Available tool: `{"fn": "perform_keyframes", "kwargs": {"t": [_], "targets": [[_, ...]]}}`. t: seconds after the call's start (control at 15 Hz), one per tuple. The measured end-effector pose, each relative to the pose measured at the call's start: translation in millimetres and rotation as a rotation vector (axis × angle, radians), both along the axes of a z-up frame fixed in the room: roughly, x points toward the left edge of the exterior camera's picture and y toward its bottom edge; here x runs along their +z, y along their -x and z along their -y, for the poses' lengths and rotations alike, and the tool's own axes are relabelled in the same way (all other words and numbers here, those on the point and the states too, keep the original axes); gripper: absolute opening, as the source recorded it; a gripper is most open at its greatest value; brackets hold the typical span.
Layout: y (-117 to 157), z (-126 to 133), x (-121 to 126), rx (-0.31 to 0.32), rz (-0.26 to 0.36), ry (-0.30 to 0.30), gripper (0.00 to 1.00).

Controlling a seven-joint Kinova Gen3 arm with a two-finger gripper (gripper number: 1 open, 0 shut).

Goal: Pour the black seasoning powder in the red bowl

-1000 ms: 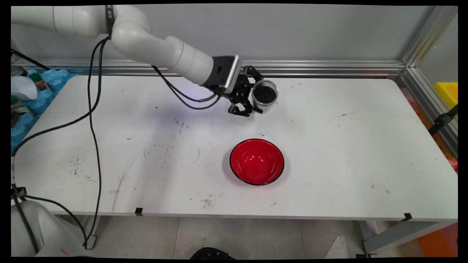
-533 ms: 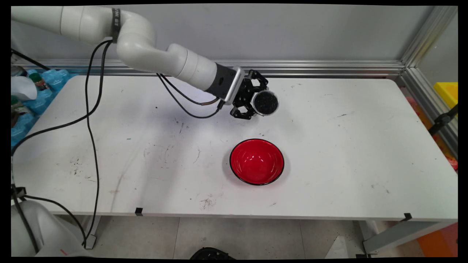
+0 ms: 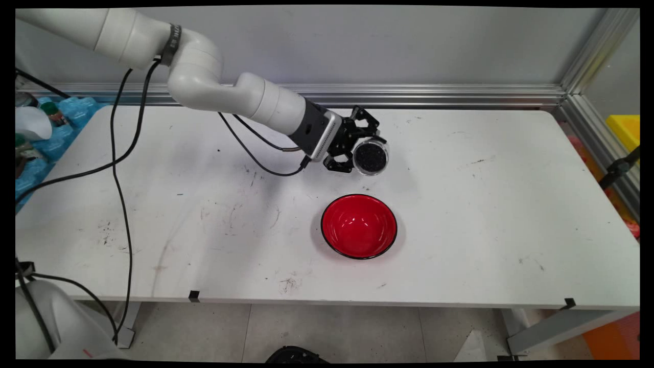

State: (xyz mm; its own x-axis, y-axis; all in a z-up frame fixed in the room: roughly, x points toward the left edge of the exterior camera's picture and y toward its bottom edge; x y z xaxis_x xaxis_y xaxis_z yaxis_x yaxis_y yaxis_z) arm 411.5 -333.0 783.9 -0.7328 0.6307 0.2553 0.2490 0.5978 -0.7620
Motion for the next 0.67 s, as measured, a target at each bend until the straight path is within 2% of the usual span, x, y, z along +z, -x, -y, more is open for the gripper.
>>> {"fn": "perform_keyframes", "kwargs": {"t": [0.67], "targets": [[9.4, 2.3, -12.6, -0.086, 0.022, 0.082, 0.00]]}}
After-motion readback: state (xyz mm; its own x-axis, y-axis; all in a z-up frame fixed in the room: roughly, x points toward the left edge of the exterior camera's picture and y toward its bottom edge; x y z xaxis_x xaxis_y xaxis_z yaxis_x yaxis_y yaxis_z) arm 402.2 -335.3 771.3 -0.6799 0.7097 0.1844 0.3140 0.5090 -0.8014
